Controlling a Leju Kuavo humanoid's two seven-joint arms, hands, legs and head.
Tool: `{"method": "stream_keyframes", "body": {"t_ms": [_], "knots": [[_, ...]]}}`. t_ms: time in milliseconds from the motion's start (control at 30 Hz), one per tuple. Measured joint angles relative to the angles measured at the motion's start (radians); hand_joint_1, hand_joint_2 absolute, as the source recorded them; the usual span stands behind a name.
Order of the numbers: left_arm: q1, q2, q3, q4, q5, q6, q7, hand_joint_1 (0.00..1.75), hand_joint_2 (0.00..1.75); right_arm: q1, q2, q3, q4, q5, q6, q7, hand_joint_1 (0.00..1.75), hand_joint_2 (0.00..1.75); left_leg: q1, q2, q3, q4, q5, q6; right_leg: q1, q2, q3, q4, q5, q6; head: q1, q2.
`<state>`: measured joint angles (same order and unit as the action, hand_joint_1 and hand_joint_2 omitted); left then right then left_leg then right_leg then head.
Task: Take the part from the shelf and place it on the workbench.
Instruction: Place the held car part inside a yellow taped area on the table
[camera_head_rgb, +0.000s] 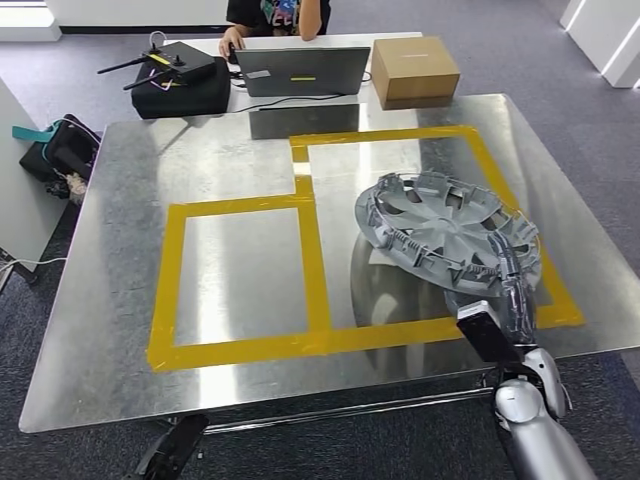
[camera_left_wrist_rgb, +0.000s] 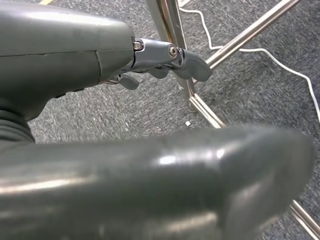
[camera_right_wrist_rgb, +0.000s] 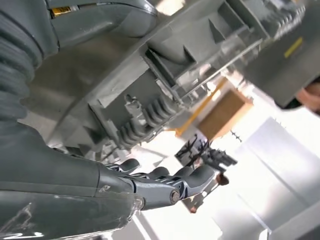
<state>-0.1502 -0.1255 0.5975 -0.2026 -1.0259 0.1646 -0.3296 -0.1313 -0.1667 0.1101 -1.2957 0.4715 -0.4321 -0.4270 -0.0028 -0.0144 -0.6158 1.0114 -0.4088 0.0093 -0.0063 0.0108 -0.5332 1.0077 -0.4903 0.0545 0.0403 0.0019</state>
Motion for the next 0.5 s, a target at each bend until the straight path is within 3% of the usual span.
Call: {"method": "stream_keyframes", "body": {"t_ms": [133, 233, 400, 500], "knots": [[0.001, 0.001, 0.001, 0.0, -0.003, 0.0, 0.0, 0.0, 0.0, 0.021, 0.035, -0.036, -0.038, 0.024, -0.037, -0.031, 0.0, 1.75, 0.0, 0.0, -0.001, 0.0, 0.0, 0.0, 0.0, 0.0, 0.0, 0.0, 0.0, 0.0, 0.0, 0.0], [0.001, 0.002, 0.001, 0.0, -0.003, 0.0, 0.004, 0.0, 0.0, 0.031, 0.045, -0.041, -0.06, 0.093, -0.032, 0.012, 0.0, 1.75, 0.0, 0.0, -0.001, 0.0, 0.0, 0.0, 0.0, 0.0, -0.001, 0.0, 0.0, 0.0, 0.0, 0.0], [0.003, 0.004, 0.001, 0.0, 0.002, 0.0, 0.009, 0.0, 0.0, 0.013, 0.023, -0.038, -0.022, 0.11, 0.191, 0.17, 0.0, 1.75, 0.0, 0.0, -0.001, 0.0, 0.0, 0.0, 0.0, 0.0, -0.001, 0.0, 0.0, 0.0, 0.0, 0.0], [0.006, 0.005, 0.001, 0.0, 0.007, -0.001, 0.009, 0.0, 0.0, -0.008, -0.011, -0.036, 0.031, 0.074, 0.318, 0.199, 0.0, 1.75, 0.0, -0.001, -0.001, 0.0, 0.0, 0.0, 0.0, -0.001, -0.001, 0.0, 0.0, 0.0, 0.0, 0.0]]}}
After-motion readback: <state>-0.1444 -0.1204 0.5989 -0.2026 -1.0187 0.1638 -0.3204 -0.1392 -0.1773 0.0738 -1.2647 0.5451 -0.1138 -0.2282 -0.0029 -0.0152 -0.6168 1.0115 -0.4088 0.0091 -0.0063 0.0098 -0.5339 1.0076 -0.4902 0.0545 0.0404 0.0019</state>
